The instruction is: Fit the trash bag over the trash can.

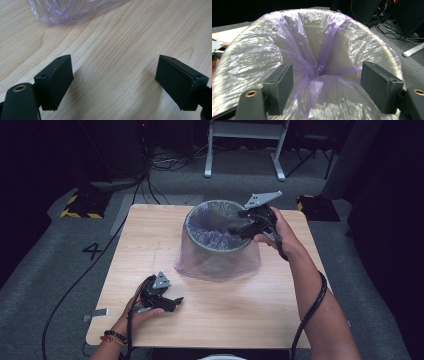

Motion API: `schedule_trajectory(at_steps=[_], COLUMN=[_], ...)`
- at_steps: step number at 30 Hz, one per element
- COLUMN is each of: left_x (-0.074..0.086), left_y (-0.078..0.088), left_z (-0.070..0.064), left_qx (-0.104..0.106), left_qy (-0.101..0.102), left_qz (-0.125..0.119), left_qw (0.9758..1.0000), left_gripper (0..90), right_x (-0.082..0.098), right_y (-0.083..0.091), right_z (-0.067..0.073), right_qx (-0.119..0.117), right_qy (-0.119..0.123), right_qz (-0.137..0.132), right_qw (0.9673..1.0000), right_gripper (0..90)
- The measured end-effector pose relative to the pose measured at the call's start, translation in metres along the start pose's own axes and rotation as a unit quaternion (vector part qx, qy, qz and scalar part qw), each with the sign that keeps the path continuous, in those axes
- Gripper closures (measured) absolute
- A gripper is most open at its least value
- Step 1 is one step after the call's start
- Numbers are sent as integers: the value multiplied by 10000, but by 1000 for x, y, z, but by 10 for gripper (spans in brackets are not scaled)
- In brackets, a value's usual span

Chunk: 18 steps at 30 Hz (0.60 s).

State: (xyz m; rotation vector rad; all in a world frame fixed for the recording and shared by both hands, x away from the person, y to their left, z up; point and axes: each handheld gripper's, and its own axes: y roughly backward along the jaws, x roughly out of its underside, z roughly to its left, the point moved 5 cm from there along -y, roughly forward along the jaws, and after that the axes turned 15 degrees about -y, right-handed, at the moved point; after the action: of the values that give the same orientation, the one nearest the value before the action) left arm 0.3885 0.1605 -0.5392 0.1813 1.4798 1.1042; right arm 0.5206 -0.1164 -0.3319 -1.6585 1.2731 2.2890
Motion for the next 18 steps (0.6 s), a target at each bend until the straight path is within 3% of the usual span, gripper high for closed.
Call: schedule_trajectory(at_steps=[8,10,18], left_x=[0,0,0], left_y=[0,0,0], left_z=[0,0,0], left_qx=[-4,1,5], left_qy=[2,-2,-4], left_qz=[-8,0,-2], left_qw=[10000,10000,10000], left_gripper=[143,143,142], right_x=[8,11,20], right_y=[15,19,31], right_z=[-3,-7,-7], right_qx=[-5,194,214], right_qy=[15,87,198], right_qz=[-35,-119,-112], right_qw=[10000,9997,9995], right_gripper=[242,222,177])
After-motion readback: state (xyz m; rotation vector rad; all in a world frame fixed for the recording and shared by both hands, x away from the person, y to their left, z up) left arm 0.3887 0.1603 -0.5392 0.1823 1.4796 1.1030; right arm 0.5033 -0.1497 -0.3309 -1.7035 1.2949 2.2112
